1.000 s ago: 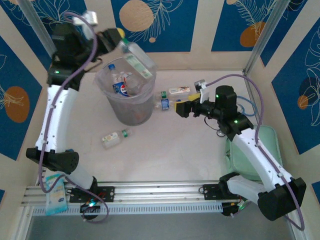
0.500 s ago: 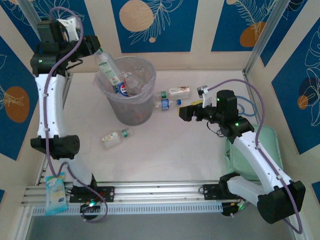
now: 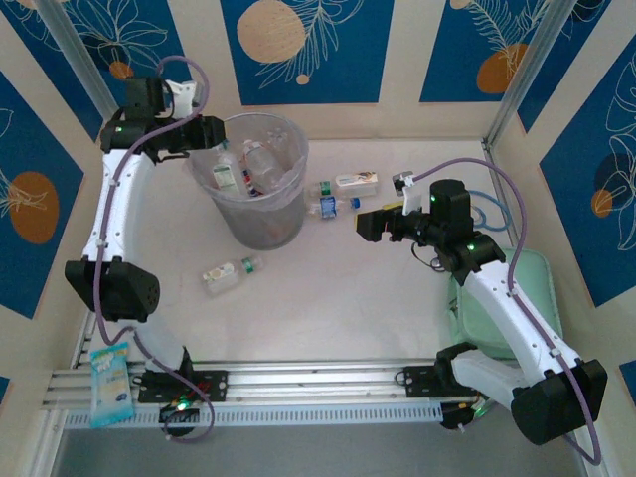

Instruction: Put the plastic bottles in the bin

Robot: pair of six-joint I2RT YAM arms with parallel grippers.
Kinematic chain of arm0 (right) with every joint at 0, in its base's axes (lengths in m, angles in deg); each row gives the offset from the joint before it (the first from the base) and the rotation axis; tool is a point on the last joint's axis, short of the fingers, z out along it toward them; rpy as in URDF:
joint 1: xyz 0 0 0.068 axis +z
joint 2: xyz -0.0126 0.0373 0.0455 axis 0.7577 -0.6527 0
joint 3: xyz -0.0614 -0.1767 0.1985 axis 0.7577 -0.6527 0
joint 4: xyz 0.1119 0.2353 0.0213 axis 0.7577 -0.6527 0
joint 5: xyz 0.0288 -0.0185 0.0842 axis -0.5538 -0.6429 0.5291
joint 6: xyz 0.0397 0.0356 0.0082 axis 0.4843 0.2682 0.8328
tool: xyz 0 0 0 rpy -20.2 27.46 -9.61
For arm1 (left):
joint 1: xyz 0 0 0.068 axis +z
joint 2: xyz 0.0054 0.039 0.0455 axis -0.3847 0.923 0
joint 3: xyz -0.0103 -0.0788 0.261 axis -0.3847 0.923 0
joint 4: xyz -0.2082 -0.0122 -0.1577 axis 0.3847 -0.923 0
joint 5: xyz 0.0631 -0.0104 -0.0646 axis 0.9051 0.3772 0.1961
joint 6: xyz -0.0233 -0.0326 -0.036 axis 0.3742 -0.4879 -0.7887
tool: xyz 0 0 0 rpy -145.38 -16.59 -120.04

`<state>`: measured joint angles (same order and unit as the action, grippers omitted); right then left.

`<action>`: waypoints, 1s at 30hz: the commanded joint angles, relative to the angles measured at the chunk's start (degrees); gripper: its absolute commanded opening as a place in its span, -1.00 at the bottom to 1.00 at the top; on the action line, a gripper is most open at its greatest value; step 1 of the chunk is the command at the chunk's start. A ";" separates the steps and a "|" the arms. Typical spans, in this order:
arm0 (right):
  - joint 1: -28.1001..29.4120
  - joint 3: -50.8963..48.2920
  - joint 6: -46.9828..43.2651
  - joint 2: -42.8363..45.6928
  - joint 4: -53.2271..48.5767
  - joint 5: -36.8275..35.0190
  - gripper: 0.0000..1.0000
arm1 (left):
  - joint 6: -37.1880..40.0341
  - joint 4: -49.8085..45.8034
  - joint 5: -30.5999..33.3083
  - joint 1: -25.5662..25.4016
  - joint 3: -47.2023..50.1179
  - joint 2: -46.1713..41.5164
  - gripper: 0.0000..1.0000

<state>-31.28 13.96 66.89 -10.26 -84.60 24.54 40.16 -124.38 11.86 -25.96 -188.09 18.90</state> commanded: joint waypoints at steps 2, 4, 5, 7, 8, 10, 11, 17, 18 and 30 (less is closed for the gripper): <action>-0.14 -0.71 0.99 0.23 -0.26 -0.88 0.98 | 6.21 -1.03 5.05 -2.47 7.45 -1.09 -1.00; -0.10 -0.80 1.17 -0.01 0.02 -0.91 0.98 | 6.55 1.83 5.91 -3.52 11.39 -1.97 -1.00; -0.14 -0.89 1.35 -0.17 0.30 -0.93 0.98 | 6.55 3.73 6.27 -3.96 13.58 -2.45 -1.00; -0.14 -0.98 1.56 -0.54 0.57 -0.91 0.98 | 6.59 6.69 7.26 -5.07 17.35 -3.37 -1.00; -0.14 -0.96 1.65 -0.86 0.66 -0.91 0.98 | 6.86 8.24 8.03 -5.79 19.62 -3.90 -1.00; -0.14 -0.85 1.71 -1.19 0.66 -0.95 0.98 | 8.05 11.23 10.52 -7.42 23.56 -5.14 -1.00; -0.11 -0.88 1.72 -1.35 0.75 -0.99 0.98 | 8.42 12.96 11.30 -7.99 25.90 -5.89 -1.00; -0.09 -0.71 1.57 -2.04 0.84 -0.95 0.98 | 7.60 15.06 9.66 -8.36 30.94 -7.41 -1.00; -0.14 -0.58 1.45 -2.21 0.84 -0.95 0.98 | 7.68 14.51 9.24 -8.32 30.69 -7.43 -1.00; -0.22 -0.09 1.49 -2.67 0.58 -0.64 0.98 | 9.13 0.56 10.71 -7.51 3.05 -4.13 0.34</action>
<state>-31.28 13.65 67.92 -12.71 -84.21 23.66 47.51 -116.58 21.87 -33.41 -179.04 13.46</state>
